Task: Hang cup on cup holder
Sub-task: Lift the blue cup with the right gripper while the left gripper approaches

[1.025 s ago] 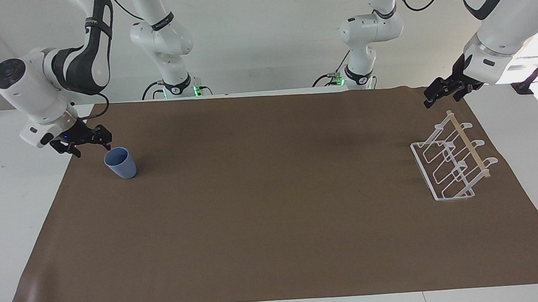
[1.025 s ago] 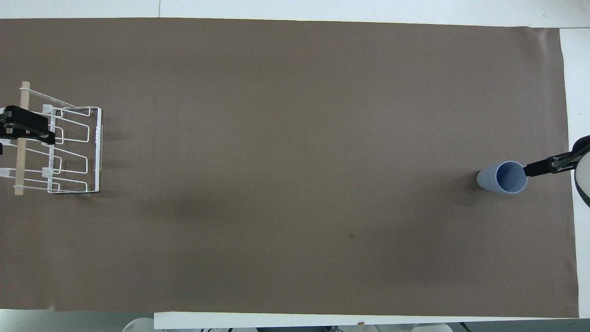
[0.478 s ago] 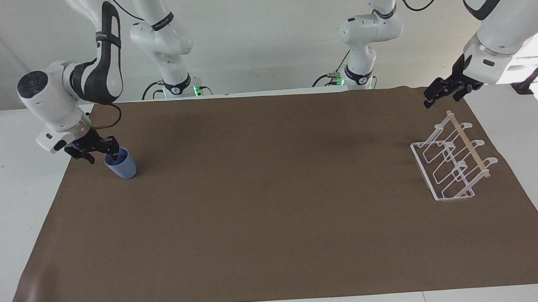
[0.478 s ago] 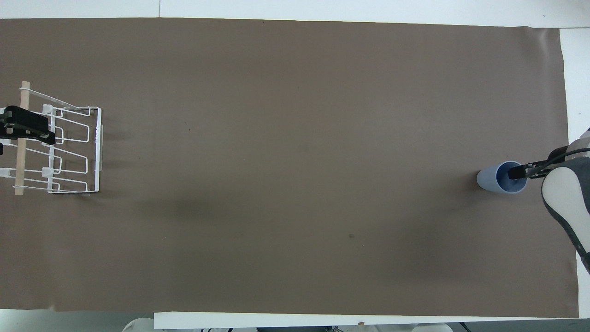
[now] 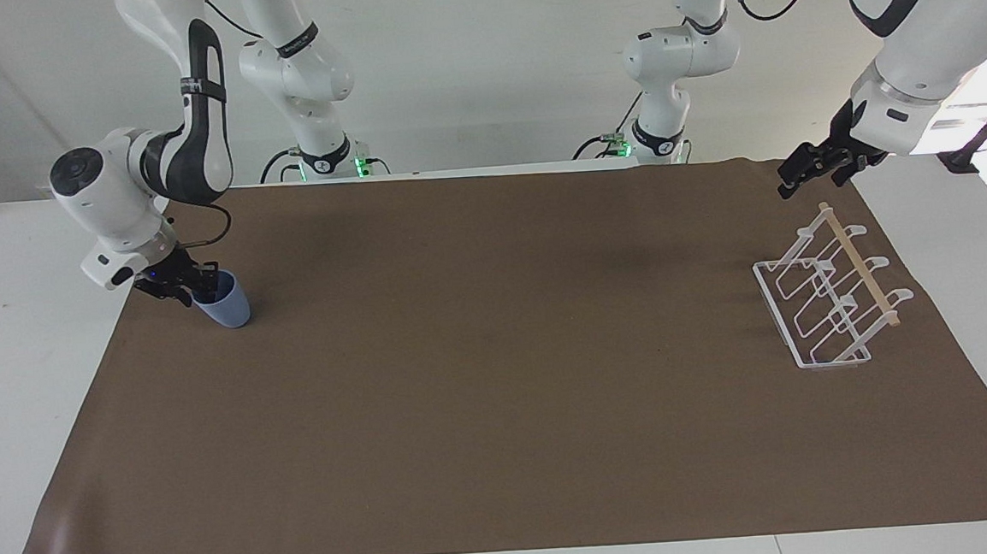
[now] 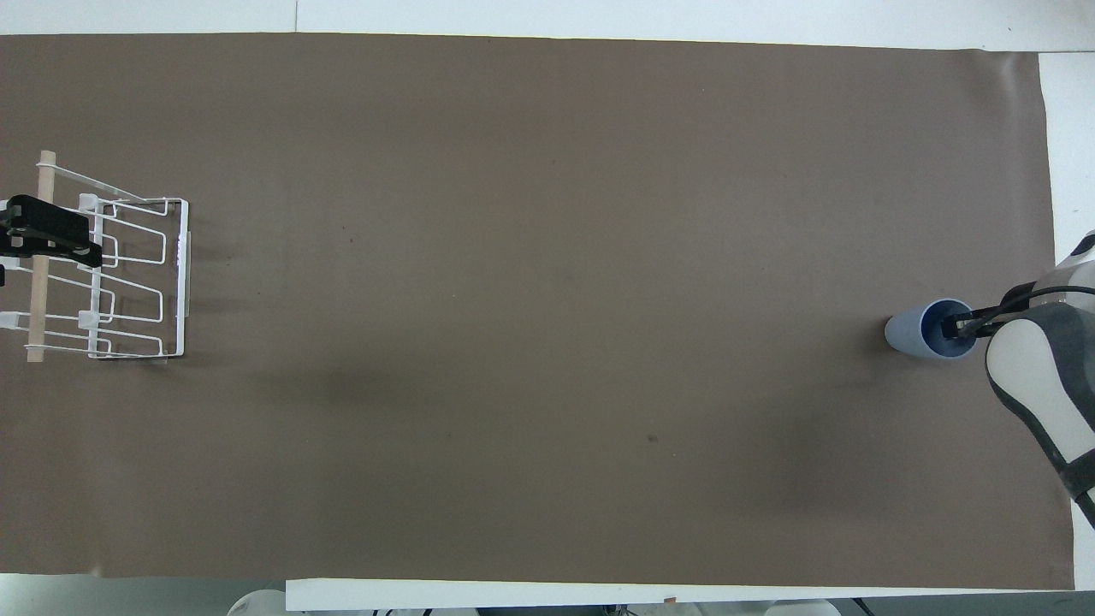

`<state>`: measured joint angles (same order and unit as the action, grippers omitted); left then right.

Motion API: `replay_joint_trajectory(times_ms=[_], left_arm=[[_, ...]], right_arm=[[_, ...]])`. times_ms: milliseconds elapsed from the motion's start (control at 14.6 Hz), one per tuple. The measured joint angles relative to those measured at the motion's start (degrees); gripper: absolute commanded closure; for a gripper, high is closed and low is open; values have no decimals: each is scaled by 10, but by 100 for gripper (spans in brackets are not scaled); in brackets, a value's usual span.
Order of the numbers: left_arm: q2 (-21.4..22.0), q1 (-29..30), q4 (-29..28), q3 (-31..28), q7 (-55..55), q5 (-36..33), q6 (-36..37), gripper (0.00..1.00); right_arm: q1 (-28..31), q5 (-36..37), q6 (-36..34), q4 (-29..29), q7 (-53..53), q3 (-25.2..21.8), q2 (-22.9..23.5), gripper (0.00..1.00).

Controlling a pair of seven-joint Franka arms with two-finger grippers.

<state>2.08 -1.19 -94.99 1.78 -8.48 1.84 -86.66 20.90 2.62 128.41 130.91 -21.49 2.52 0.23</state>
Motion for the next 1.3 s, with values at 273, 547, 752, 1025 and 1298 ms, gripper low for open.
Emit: replay_joint_trajectory(times_ms=[273,547,752,1025,1298], left_arm=[[0,0,0,-1,0,0,-5,0],[0,-1,0,0,0,0,-6,0],[0,-2,0,1,0,0,-9,0],[-2,-10,0,2,-67,1,-37,0],[-4,-73,0,4,-325,30,-62,0]], right_arm=[[-1,-1,-45,-25,-3,4,0,100],[-52,-135,-206,-129,-29,22,-3,100],[-123,-302,-253,-172,5,28,-9,100],[-224,-512,-212,-177,119,31,-7,100],[-355,-656,-65,-179,241,31,1,100]])
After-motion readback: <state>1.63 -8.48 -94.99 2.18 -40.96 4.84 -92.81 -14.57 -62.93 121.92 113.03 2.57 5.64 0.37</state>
